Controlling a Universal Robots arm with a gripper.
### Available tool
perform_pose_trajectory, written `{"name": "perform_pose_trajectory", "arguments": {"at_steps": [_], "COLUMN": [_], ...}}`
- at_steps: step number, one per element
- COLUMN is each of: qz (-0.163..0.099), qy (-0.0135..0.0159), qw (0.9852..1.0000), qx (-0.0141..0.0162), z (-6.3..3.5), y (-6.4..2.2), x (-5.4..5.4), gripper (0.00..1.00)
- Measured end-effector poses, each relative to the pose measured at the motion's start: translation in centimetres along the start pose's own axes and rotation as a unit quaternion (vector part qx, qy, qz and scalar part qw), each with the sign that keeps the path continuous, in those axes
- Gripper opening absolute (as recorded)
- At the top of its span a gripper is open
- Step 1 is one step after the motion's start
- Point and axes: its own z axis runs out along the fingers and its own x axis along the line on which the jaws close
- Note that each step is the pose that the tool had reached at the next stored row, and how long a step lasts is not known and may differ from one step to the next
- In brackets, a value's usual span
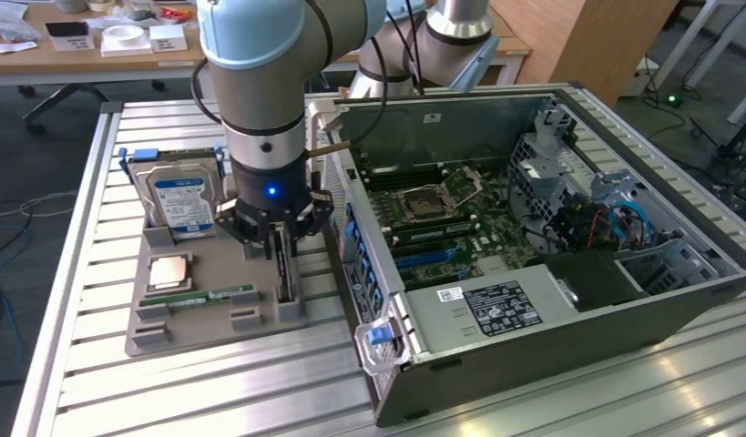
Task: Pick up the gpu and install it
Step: 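Pick up the gpu and move the gpu toward the slot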
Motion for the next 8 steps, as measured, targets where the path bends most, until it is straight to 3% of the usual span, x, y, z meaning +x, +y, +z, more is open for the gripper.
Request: {"name": "perform_pose_trajectory", "arguments": {"at_steps": [2, 4, 8], "qz": [0.0, 0.0, 0.0], "qy": [0.0, 0.0001, 0.0], "qw": [1.0, 1.0, 1.0], "qx": [0.0, 0.0, 0.0], "z": [0.0, 0.0, 0.0], "y": [0.0, 0.0, 0.0], "x": [0.0, 0.01, 0.0], "gripper": [0.38, 0.26, 0.26]}}
